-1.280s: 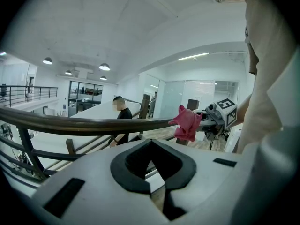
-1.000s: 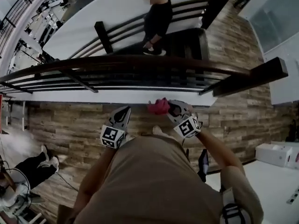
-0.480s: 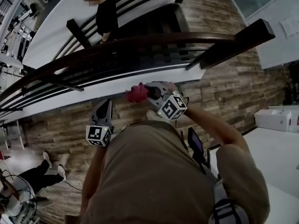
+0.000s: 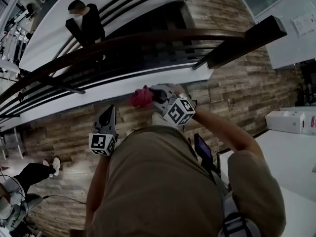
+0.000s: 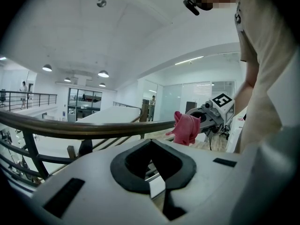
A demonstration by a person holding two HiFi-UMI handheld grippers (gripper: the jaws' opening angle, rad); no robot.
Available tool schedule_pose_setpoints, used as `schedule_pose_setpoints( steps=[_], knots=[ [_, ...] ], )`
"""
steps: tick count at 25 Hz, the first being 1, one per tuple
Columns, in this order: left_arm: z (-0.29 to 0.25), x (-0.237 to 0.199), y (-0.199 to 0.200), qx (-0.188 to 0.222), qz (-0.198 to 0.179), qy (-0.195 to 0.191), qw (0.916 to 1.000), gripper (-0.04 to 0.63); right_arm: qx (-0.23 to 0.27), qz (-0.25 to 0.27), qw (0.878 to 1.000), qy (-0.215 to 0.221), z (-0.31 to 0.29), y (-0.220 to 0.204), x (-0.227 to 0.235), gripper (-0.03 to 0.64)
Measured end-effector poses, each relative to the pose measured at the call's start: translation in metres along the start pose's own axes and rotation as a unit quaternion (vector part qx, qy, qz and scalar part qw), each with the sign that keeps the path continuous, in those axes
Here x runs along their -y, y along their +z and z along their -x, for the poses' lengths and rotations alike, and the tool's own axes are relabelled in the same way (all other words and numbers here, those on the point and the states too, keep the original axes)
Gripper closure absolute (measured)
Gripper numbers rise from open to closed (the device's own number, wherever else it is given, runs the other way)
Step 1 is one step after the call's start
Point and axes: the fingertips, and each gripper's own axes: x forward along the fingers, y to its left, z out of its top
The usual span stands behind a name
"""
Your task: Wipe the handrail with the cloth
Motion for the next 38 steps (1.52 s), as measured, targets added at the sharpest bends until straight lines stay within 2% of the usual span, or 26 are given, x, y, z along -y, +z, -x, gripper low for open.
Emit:
schedule_pose_setpoints(
  steps=[5,10,17,25,31,34,38],
  knots=[
    [0.008,0.011,-0.005,0.002,-0.006,-0.002,1.0,0.58,0.006,-0.003,1.0,-0.005,0.006,0.007,-0.013,0.528],
    [0.034,0.01,-0.017,-0.001,-0.009,-0.011,0.9999,0.58,0.009,-0.016,0.999,-0.032,-0.002,0.021,-0.033,0.528],
    [0.075,0.01,-0.038,-0.008,0.008,-0.012,0.9999,0.58,0.005,-0.035,0.999,-0.037,0.001,0.042,-0.083,0.528],
    [0.084,0.037,-0.063,-0.02,0.044,-0.037,0.9982,0.58,-0.014,-0.059,0.997,-0.053,0.031,0.039,-0.117,0.528],
    [0.081,0.053,-0.067,-0.025,0.034,-0.047,0.998,0.58,-0.001,-0.074,0.994,-0.076,0.054,0.029,-0.127,0.528],
    [0.073,0.075,-0.056,-0.019,0.027,-0.049,0.9983,0.58,0.021,-0.088,0.991,-0.098,0.082,0.017,-0.123,0.528],
    [0.058,0.114,-0.042,-0.009,0.006,-0.047,0.9989,0.58,0.024,-0.095,0.989,-0.11,0.122,0.001,-0.117,0.528]
  ],
)
